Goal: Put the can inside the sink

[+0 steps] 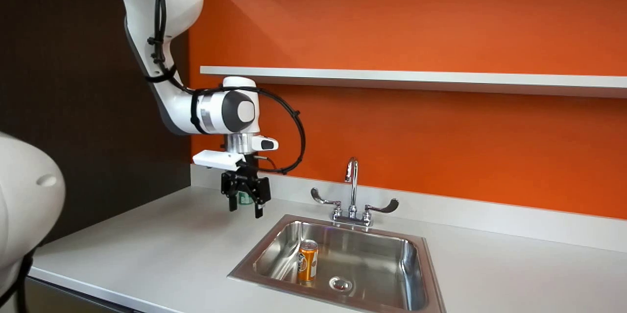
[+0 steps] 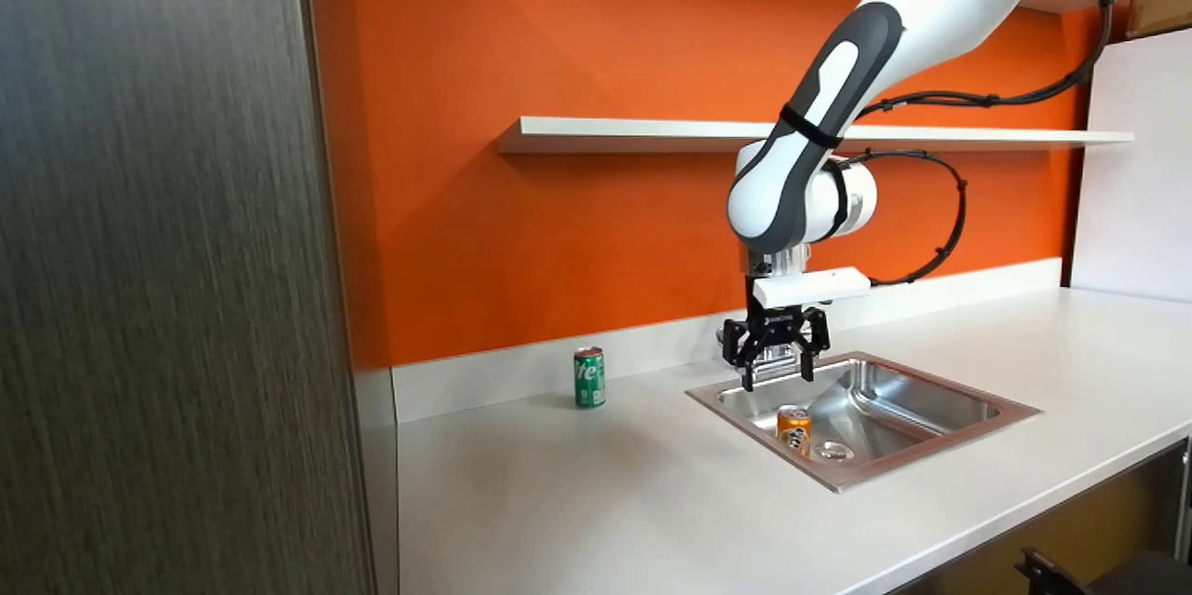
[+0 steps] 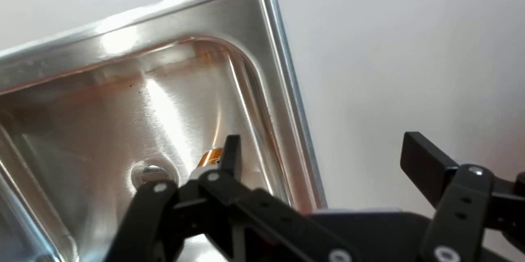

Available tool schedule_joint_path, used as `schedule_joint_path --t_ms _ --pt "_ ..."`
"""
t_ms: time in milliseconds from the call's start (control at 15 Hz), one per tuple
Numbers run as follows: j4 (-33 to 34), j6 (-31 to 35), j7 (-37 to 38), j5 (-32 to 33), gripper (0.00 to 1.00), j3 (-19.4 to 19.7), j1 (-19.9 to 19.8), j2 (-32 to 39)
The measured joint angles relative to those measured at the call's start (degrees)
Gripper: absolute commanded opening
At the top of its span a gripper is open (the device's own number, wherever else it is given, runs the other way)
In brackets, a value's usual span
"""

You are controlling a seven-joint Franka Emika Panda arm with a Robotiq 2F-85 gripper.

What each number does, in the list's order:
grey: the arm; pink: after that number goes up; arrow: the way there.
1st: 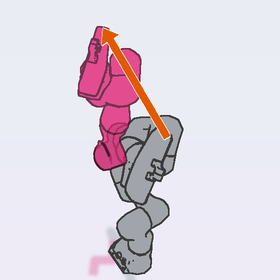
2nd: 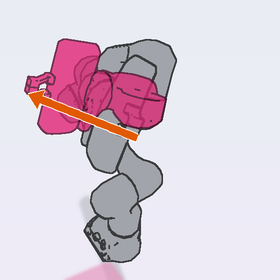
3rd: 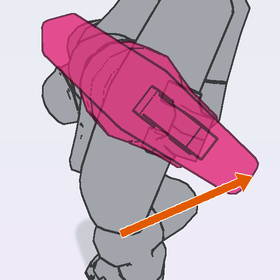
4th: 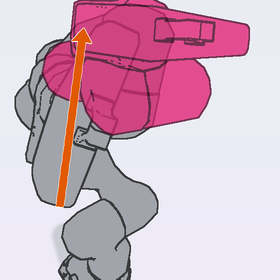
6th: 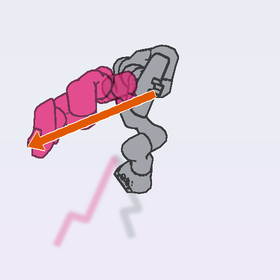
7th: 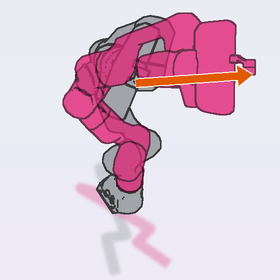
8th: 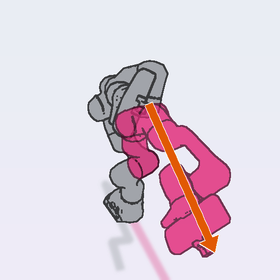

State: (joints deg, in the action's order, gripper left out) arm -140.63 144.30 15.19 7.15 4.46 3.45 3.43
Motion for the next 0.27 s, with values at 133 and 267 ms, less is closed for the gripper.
schedule_joint_path --t_ms 133,267 --pt "-1.92 -0.56 -0.87 -0.11 1.00 -1.33 0.01 -2.07" --pt "-2.91 -0.64 -1.04 -0.11 1.00 -1.76 0.01 -3.18"
